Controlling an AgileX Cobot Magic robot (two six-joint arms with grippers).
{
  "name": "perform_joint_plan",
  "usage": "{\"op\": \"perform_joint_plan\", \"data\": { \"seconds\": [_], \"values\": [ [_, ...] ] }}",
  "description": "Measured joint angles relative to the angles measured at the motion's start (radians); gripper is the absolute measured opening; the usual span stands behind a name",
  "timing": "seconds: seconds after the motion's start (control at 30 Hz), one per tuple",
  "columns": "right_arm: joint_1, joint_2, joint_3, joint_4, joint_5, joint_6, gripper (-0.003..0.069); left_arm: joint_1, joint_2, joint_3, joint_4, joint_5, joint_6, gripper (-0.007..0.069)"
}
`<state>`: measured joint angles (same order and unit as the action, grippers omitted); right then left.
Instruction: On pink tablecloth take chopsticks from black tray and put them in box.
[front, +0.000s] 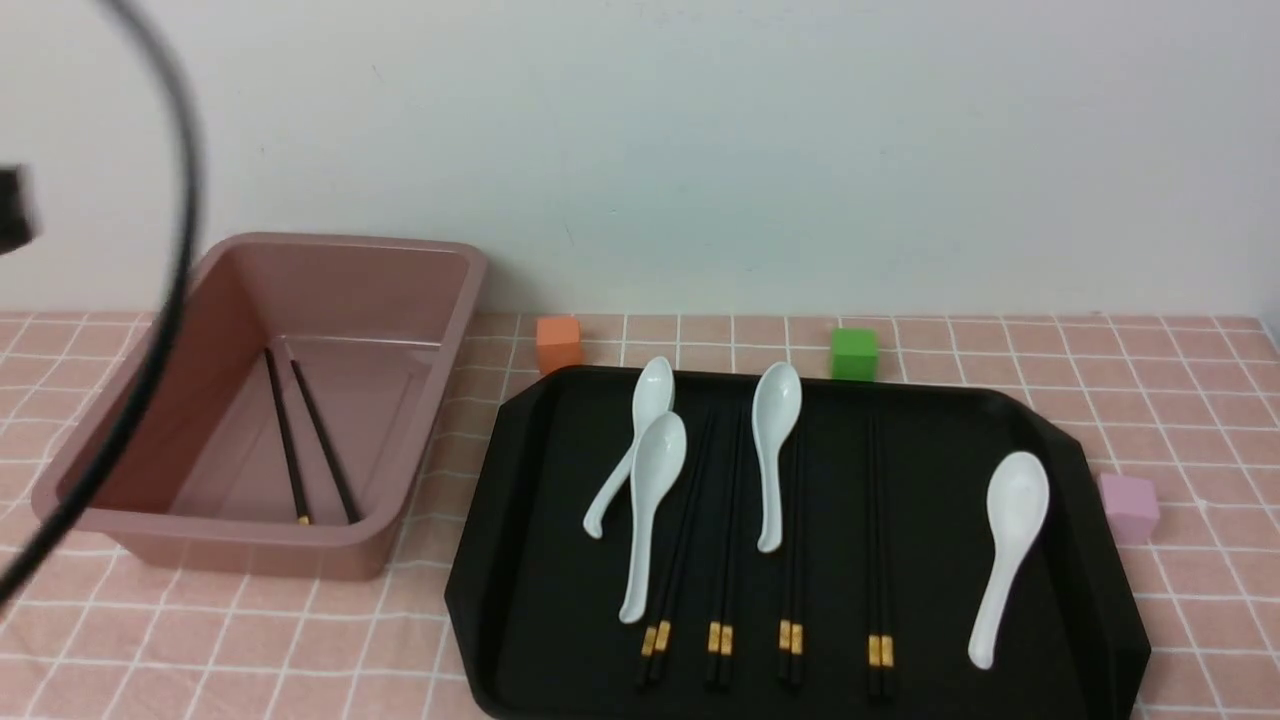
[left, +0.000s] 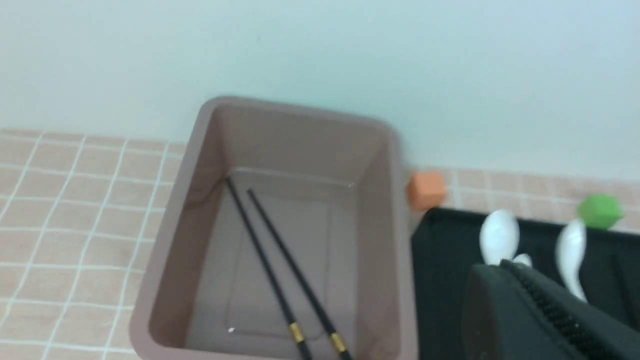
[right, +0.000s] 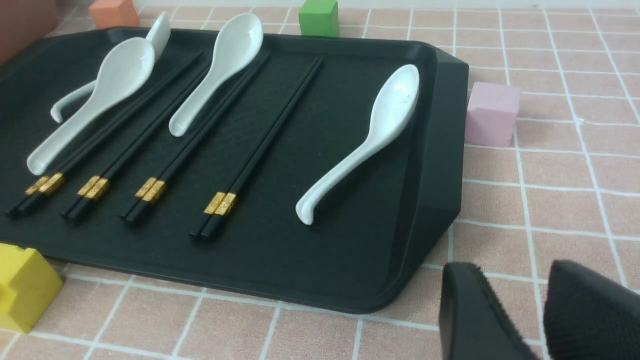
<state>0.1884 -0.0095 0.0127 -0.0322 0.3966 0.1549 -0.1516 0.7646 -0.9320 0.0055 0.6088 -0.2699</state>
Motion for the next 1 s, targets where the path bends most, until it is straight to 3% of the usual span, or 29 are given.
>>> {"op": "perform_joint_plan", "data": {
  "seconds": [0.23, 0.43, 0.57, 1.0],
  "values": [
    [0.0, 0.0, 0.0, 0.0, 0.0, 0.0, 0.024, 0.0, -0.468, 0.408, -0.067, -0.15, 0.007, -0.0013],
    [0.0, 0.0, 0.0, 0.0, 0.0, 0.0, 0.024, 0.0, -0.703, 0.654, -0.129, -0.306, 0.007, -0.0013],
    [0.0, 0.0, 0.0, 0.0, 0.0, 0.0, 0.024, 0.0, -0.743, 0.769, -0.174, -0.389, 0.007, -0.0013],
    [0.0, 0.0, 0.0, 0.0, 0.0, 0.0, 0.024, 0.001, -0.747, 0.922, -0.157, -0.384, 0.007, -0.0013]
  ]
}}
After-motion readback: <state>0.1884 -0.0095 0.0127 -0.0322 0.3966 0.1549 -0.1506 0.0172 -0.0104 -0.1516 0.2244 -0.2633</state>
